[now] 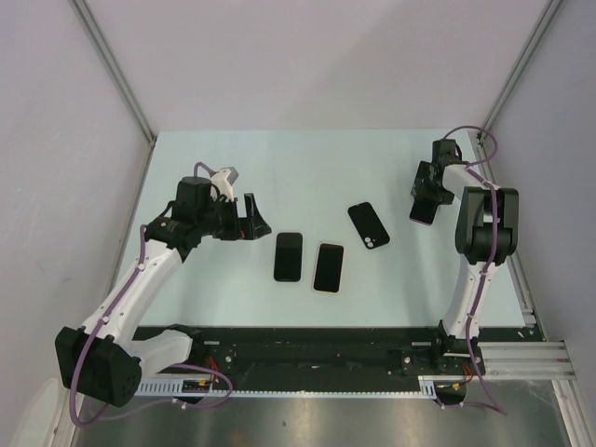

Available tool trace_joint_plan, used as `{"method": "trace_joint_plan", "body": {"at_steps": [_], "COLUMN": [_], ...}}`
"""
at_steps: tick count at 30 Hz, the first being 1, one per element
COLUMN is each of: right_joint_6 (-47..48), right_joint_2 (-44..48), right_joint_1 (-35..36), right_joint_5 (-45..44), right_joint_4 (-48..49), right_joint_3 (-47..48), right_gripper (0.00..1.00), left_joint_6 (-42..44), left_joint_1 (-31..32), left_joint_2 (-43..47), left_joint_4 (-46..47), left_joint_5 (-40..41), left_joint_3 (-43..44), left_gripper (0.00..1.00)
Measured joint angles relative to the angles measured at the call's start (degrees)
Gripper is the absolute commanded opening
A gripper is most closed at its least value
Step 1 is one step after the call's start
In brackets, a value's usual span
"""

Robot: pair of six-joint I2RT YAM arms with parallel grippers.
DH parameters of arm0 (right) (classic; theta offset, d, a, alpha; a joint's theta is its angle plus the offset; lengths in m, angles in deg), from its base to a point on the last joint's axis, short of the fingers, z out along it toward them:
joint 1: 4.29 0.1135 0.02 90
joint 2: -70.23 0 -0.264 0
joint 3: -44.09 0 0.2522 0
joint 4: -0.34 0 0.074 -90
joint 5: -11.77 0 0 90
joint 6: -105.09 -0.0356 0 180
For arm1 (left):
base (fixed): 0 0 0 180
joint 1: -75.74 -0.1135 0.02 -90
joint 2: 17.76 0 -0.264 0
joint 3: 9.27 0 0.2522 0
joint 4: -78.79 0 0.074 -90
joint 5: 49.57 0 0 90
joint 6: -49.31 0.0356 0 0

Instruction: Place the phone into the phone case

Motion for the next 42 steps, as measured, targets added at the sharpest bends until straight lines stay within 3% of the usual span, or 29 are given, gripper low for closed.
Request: {"method": "trace_joint_plan", "body": {"at_steps": [10,14,20,27,35,42], "right_joint_6": [3.6,3.0,1.8,0.2,-1.2,-2.2], "right_joint_2": [4.3,6.7,11.4,16.3,20.7,22.5], "right_joint_1": [0.0,0.3,0.9,2.1,1.9,1.0], "right_joint_5": [6.4,7.6,9.9,13.0,16.0,16.5], "right_joint_4": [0.6,-0.4,-1.0,-0.4,0.7,1.9], "right_joint_3": [-5.5,-8.4,-14.4,-20.3,-22.3,-24.2], "right_gripper": [0.54,0.54,0.53,0.52,0.51,0.5], "left_joint_6": [0.0,0.5,2.7,4.2,11.9,13.6], "left_joint_1": [0.0,2.2,12.5,14.3,20.7,24.3], "left_joint_2": [-0.4,-3.4,-16.3,-31.3,-59.7,-70.7], "left_joint_4": [1.2,0.3,-4.5,0.0,-1.4,-2.3], "left_joint_5": [0.1,2.5,10.6,10.6,11.4,11.2], "left_joint_3": [-0.1,1.4,18.7,33.5,57.7,68.0], "left_gripper": [0.86,0.87,0.85,0.8,0.71,0.66]}}
